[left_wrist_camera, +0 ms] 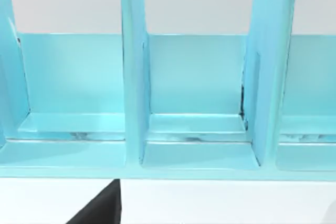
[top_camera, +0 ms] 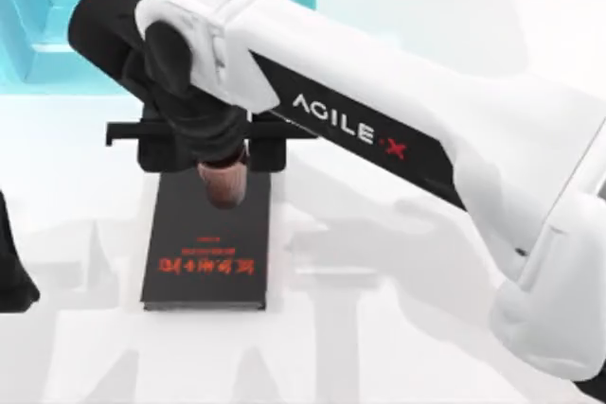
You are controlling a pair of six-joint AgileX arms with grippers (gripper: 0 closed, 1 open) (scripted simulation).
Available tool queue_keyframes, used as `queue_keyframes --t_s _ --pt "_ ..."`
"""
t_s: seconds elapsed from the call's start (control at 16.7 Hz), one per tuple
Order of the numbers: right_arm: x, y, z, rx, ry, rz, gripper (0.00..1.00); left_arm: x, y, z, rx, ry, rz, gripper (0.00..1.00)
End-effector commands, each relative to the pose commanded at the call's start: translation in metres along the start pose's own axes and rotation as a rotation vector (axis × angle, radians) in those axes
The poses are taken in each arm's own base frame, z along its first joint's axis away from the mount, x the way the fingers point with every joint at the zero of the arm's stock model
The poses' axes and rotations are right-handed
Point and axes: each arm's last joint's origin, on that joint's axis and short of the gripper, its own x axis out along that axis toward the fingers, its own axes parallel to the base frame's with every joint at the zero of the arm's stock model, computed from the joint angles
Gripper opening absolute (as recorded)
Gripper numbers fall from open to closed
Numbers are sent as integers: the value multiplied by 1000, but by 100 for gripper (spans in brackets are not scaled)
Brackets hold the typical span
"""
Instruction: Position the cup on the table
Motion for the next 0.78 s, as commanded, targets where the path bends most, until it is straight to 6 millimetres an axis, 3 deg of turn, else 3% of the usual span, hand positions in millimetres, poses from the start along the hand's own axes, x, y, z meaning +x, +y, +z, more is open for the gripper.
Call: queue_keyframes --t_s 0.24,0.78 --pt "-10 -20 9 3 -4 3 0 0 0 0 0 0 0 100" --pt "-30 -99 17 5 0 -9 0 0 0 0 0 0 0 100"
